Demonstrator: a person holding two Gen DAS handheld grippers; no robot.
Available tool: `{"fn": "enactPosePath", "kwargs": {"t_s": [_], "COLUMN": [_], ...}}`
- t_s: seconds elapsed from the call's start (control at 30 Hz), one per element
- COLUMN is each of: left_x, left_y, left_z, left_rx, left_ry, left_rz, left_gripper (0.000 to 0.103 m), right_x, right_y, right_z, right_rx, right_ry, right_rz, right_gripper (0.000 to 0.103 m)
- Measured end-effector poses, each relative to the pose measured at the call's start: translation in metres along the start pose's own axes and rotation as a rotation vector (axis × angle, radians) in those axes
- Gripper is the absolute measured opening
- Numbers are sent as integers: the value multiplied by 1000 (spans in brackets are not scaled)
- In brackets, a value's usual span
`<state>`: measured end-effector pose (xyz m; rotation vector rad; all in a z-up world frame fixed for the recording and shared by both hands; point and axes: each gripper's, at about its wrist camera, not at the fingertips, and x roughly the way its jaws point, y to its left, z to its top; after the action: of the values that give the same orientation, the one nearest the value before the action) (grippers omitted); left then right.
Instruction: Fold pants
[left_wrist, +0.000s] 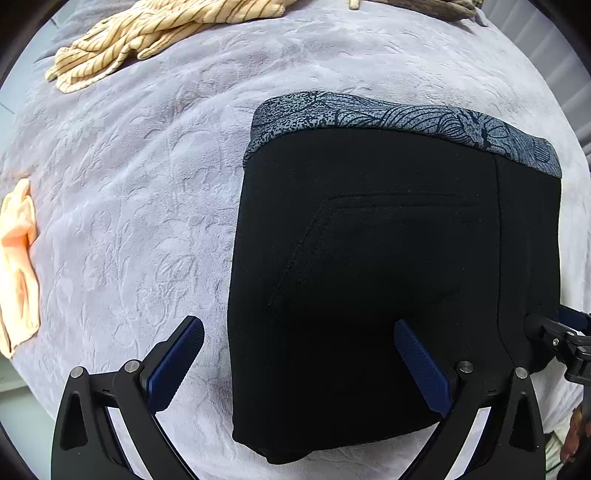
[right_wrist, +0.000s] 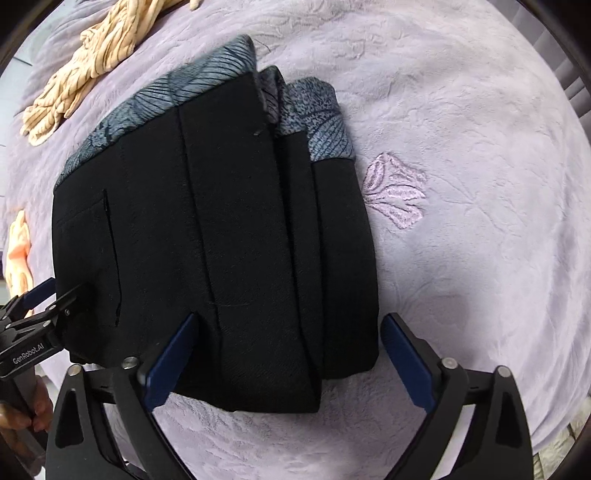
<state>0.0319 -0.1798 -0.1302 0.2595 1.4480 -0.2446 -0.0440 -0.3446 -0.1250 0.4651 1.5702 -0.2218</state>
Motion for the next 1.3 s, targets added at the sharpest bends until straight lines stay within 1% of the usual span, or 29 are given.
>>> {"fn": "enactPosePath", "kwargs": {"t_s": [0.03,0.13,0.23,0.3,0.37,0.47,0.53,0.63,0.7,0.73,0.8,0.83,0.87,0.93,1.03,1.1,1.13,1.2,1.27,1.3], "left_x": [0,-3,-6,-5,-11,-22,-21,-1,16,24,37,42,42,45,42,32,28,16,6,0], "left_y": [-2,-5,-5,1,9,27,40,52,50,47,44,42,39,32,27,24,26,29,32,34], "left_z": [-1,-5,-4,2,8,17,24,33,36,36,39,41,41,41,41,37,35,32,32,31], "left_rx": [0,11,11,17,32,29,12,-19,-19,-17,-34,-44,-47,-45,-56,-50,-43,-33,-30,-24], "left_ry": [-1,-6,2,23,38,7,5,47,84,98,104,101,96,83,70,40,24,0,-12,-20], "left_rz": [10,27,1,-41,-102,-199,-275,-391,-425,-450,-513,-532,-537,-524,-522,-532,-529,-540,-552,-559], "left_gripper": [103,103,103,103,103,103,103,103,103,103,103,103,103,103,103,90,87,71,66,65], "right_x": [1,3,5,4,-2,-12,-15,-15,-12,-8,5,3,6,14,19,19,18,14,6,2], "right_y": [-5,-16,-23,-34,-46,-71,-89,-115,-124,-127,-125,-116,-109,-98,-100,-99,-98,-96,-95,-93], "right_z": [3,7,10,10,15,21,29,45,50,53,54,51,49,50,51,47,44,42,39,37], "right_rx": [1,-4,-5,1,-7,-10,10,49,60,55,37,31,24,-4,15,15,17,28,49,56], "right_ry": [16,31,36,50,54,39,29,13,24,41,83,103,123,141,143,137,135,127,112,101], "right_rz": [21,69,108,157,228,359,413,496,554,587,638,654,671,678,711,716,713,715,719,724], "right_gripper": [102,102,102,102,102,102,102,102,100,98,90,82,78,78,79,76,73,65,56,53]}}
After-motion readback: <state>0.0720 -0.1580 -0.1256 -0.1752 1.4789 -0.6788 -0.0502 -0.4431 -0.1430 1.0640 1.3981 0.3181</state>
